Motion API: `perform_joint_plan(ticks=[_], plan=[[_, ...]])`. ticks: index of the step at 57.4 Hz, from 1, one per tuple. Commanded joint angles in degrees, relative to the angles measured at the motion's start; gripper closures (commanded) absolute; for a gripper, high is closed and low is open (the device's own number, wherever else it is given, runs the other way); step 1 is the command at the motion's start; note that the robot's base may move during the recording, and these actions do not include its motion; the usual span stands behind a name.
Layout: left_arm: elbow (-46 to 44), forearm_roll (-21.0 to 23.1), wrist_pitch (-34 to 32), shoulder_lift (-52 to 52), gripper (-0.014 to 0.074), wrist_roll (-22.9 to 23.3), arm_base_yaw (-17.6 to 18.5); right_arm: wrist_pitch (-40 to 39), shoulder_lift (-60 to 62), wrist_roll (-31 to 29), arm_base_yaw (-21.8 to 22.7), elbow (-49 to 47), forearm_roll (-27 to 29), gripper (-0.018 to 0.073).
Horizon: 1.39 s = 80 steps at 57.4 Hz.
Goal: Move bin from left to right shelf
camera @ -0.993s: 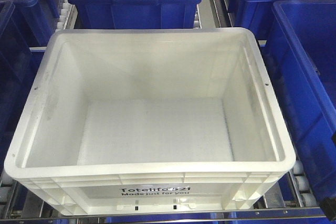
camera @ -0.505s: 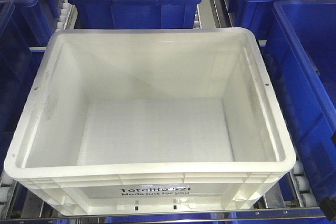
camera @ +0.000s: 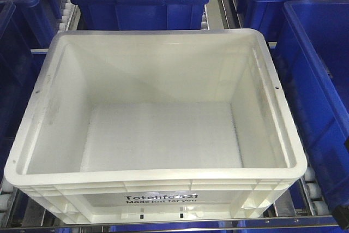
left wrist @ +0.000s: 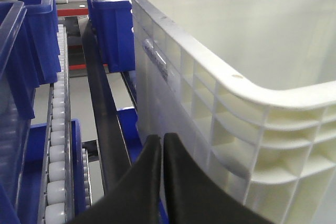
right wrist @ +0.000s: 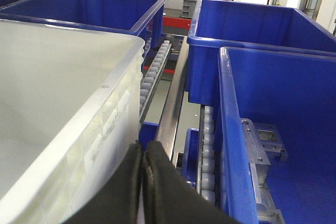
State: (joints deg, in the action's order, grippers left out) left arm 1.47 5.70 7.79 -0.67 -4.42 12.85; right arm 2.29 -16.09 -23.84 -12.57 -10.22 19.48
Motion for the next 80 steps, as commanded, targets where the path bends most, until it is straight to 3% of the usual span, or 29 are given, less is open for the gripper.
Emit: perform_joint_plan(ticks=[1,36,42,53,67,70,80], plan=[[1.03,0.17,-4.57,-0.92,0.0603,0.04,0.32,-3.92,-0.92,-0.35,0.02,-1.69,-0.09,0.0567],[1.03,0.17,-4.57,-0.92,0.0603,0.04,0.32,-3.99,-0.92,-0.35,0.02,-1.69,-0.09,0.0567],[1.03,0.17,-4.57,-0.92,0.0603,0.04,0.32,-3.88,-0.92,-0.22,0.02,-1.69,-5.4,0.0567],[1.03,0.17,-4.57,-0.92,0.0603,0.04,0.32,1.26,4.55,5.0,0.02,-0.38,-11.17,0.0567],[1.03,0.17,-4.57,-0.92,0.0603,0.04,0.32,-4.16,13.8,14.59,0.02,13.16,-11.17,0.0567],[1.03,0.17,-4.51,-0.92,0.0603,0.04,0.32,-1.24,15.1,14.52,0.02,12.8,-12.12,0.0567],[1.03,0.17,-4.5,-0.92,0.0603,0.04,0.32,-1.94,15.77,14.27,0.02,12.95,-12.51,0.0567]])
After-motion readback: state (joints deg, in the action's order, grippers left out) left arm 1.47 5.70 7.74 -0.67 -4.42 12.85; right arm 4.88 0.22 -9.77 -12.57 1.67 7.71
